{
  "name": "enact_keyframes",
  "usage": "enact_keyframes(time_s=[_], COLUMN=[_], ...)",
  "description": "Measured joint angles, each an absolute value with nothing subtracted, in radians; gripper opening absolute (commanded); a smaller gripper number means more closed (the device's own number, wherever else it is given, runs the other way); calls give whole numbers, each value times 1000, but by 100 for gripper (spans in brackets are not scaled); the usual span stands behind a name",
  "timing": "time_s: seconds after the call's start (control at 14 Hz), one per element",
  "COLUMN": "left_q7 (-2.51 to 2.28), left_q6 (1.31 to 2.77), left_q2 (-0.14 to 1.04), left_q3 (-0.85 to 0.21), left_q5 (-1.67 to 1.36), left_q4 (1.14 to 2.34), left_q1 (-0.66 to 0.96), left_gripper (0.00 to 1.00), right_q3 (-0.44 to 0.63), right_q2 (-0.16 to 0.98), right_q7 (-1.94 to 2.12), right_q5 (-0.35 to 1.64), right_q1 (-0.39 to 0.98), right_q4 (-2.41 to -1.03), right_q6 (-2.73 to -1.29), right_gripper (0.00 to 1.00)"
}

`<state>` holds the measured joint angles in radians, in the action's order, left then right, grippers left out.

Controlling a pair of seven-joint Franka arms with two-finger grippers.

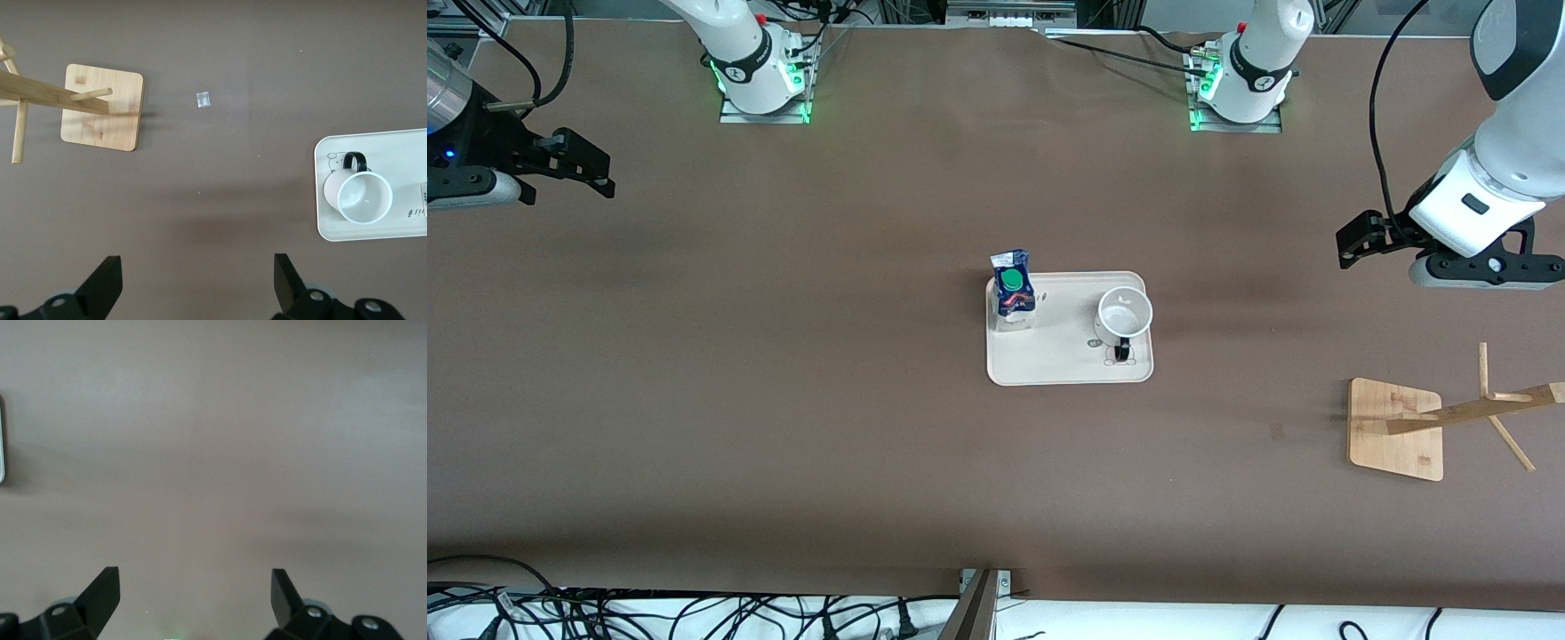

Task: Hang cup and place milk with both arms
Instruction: 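Raise the right arm from rest toward the tray, then move the right gripper over the blue milk carton on the tray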

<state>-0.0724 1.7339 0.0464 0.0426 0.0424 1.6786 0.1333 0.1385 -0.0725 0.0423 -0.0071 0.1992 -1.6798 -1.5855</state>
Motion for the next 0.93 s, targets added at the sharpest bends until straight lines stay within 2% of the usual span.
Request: enact_keyframes(time_s=[0.36,0.5,0.79,0.93], left_q7=[-72,-72,-72,-72], left_q6=[1734,1734,1734,1734], left_q2=[47,47,47,47], left_q3=[43,42,42,42], left_q5=[42,42,42,42], left_q4=[1678,1678,1678,1678], left_q1=[134,134,134,134], left_gripper=[100,100,100,100], right_q3=[136,131,122,120], right_q2=[-47,-24,14,59], right_q7=[46,64,71,22], right_q5=[-7,-5,14,92], right_q1=[200,221,355,419], right_q4=[-1678,-1678,-1671,-1634], right_q6=[-1614,-1562,-1529,-1530], right_gripper=[100,100,100,100])
